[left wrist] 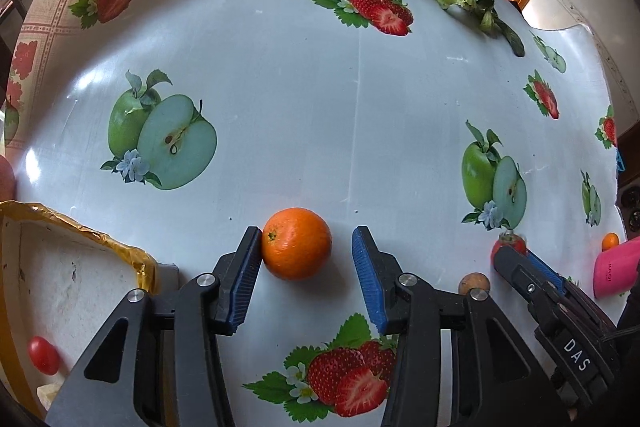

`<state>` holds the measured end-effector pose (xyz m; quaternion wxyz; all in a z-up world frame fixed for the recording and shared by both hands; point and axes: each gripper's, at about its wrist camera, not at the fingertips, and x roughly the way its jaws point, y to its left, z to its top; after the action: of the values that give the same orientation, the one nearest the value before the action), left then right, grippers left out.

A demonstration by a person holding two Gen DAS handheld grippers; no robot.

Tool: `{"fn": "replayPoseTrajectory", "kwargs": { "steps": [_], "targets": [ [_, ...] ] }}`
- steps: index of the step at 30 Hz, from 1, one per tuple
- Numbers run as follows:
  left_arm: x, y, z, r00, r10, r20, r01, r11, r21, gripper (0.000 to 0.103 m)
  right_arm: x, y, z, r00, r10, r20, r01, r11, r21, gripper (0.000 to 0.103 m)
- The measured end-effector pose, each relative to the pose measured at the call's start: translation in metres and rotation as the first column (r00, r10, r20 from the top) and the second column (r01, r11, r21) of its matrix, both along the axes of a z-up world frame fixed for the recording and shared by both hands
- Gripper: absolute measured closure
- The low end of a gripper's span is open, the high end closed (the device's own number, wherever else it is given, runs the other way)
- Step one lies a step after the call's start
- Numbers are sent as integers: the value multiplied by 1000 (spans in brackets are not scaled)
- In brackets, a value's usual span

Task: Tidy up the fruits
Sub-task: 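Grasp the orange with the left tool while the right tool grasps the stemmed cherry tomato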

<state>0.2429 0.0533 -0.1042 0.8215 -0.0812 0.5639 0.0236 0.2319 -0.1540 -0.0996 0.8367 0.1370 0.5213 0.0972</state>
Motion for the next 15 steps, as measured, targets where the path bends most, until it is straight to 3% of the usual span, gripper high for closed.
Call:
{"fn": "replayPoseTrajectory", "kwargs": {
  "steps": [4, 7, 15],
  "targets": [
    [2, 0, 1, 1000, -14, 24, 14, 1000, 19, 60, 3, -1, -7, 1000, 3, 5, -3, 1000, -4, 69],
    [2, 2, 2, 999, -22, 40, 20, 999, 30, 68, 3, 1, -4, 1000, 14, 15, -14, 1000, -11, 72],
    [-18, 2, 16, 997, -48, 61, 50, 998, -35, 71, -23, -7, 17, 998, 16, 59, -17, 1000, 20, 72]
  ]
}}
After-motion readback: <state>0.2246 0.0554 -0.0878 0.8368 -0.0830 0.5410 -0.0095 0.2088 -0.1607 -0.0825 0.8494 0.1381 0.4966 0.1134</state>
